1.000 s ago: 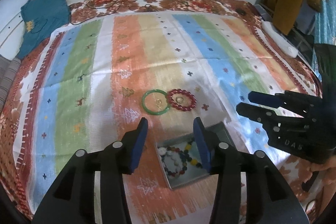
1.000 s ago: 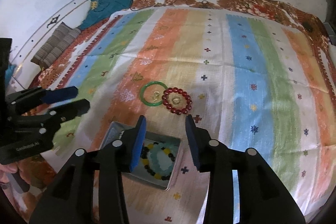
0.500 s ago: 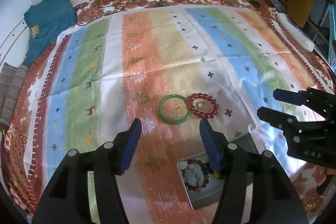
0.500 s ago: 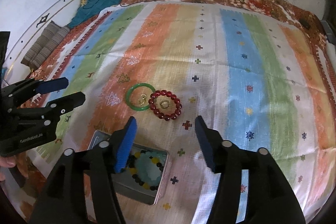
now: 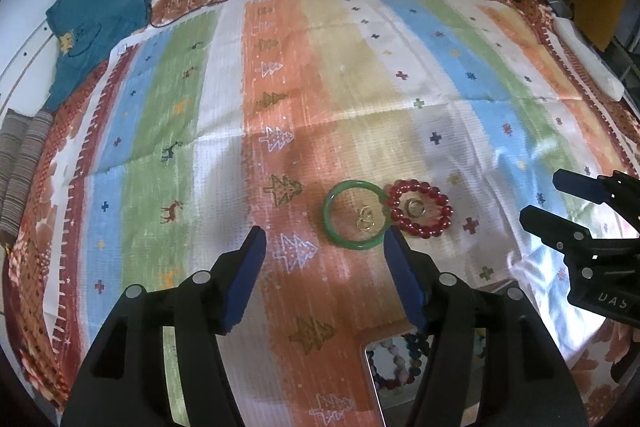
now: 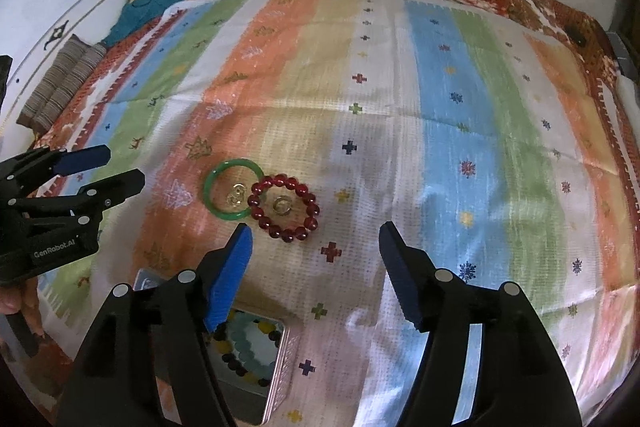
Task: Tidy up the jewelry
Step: 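Move both open tools over the green jade bangle and red bead bracelet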
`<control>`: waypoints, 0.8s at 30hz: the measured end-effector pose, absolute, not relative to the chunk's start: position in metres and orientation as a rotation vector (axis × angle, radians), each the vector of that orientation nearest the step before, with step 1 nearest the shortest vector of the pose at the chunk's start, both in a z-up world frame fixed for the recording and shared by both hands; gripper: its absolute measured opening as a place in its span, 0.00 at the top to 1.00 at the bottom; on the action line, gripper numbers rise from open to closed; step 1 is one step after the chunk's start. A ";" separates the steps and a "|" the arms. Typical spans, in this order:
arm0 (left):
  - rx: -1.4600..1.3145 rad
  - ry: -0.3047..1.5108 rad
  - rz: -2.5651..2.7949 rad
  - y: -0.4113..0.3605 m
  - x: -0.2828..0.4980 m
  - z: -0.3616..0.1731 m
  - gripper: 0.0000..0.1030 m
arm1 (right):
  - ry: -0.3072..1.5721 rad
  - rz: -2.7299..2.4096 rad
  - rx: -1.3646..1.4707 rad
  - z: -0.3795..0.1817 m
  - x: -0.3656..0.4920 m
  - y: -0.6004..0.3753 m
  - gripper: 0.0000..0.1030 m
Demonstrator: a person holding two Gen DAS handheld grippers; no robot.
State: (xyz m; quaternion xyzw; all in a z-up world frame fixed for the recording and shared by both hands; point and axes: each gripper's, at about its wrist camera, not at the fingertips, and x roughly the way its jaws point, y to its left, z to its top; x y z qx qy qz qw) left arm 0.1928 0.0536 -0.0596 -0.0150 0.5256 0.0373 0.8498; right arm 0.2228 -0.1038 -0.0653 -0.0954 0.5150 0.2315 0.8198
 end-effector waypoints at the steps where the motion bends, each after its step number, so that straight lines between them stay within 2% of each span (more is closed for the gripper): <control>1: -0.028 1.111 0.083 0.053 0.195 -0.062 0.40 | 1.103 0.489 -0.207 -0.067 0.224 -0.103 0.36; 24: -0.035 1.241 0.073 0.060 0.233 -0.116 0.38 | 1.195 0.459 -0.208 -0.107 0.257 -0.098 0.36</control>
